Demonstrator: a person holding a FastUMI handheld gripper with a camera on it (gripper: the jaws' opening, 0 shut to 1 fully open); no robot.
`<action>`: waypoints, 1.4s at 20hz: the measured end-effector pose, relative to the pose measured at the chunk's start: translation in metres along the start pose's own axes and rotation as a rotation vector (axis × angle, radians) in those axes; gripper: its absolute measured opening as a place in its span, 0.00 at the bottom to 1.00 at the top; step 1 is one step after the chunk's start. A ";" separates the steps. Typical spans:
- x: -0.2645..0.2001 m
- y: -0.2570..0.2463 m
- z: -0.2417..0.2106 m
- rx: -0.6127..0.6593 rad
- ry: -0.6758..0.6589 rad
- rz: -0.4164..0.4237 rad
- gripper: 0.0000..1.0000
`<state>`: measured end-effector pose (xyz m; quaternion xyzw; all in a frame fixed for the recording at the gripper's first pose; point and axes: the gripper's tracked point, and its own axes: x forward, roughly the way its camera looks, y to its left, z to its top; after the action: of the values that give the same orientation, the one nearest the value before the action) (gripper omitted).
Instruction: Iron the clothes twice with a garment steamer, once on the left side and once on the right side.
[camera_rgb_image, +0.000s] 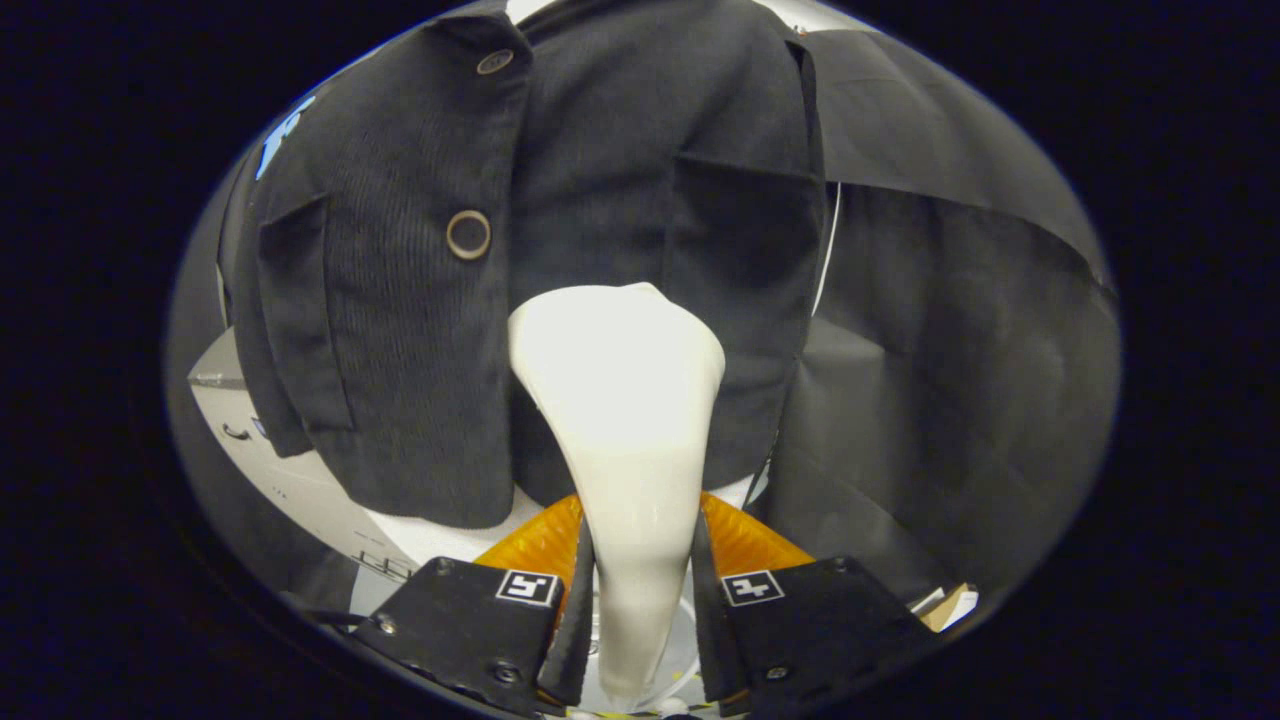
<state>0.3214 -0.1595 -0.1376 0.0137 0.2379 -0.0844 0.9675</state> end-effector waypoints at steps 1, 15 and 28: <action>0.002 0.000 -0.008 0.001 0.015 0.010 0.46; -0.001 -0.004 -0.027 0.018 0.069 0.180 0.46; -0.124 -0.007 -0.050 0.053 -0.023 0.055 0.46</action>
<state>0.1889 -0.1436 -0.1243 0.0447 0.2238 -0.0643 0.9715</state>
